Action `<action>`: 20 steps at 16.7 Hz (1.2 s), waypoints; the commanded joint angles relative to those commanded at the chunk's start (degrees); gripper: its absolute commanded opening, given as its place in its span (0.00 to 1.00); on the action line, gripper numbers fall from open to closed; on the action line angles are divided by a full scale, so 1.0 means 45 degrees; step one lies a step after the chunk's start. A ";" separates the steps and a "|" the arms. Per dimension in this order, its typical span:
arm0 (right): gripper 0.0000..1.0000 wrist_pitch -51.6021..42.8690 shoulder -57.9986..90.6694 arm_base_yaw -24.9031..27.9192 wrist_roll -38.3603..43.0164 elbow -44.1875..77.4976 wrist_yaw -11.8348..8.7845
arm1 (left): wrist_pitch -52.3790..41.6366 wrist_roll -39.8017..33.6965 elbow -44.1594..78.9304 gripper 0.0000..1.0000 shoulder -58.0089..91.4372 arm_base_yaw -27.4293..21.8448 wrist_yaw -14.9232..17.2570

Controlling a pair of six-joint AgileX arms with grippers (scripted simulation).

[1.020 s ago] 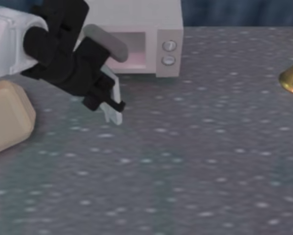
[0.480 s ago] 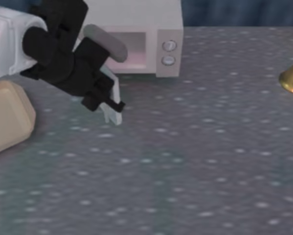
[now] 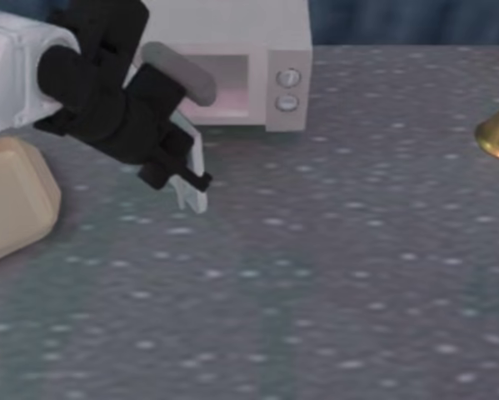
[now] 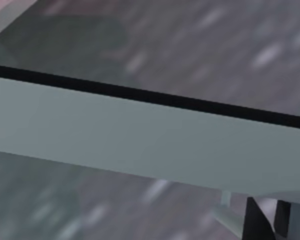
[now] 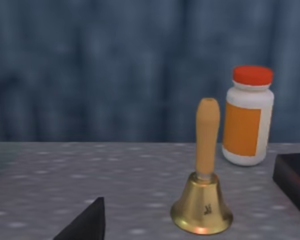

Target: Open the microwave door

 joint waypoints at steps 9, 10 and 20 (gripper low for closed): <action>1.00 0.0000 0.0000 0.0000 0.0000 0.0000 0.0000 | -0.0008 -0.0028 -0.0042 0.00 0.0038 -0.0041 0.0062; 1.00 0.0000 0.0000 0.0000 0.0000 0.0000 0.0000 | -0.0012 0.0013 -0.0040 0.00 0.0028 -0.0028 0.0080; 1.00 0.0000 0.0000 0.0000 0.0000 0.0000 0.0000 | -0.0572 0.2413 -0.0401 0.00 -0.0415 0.0984 0.1229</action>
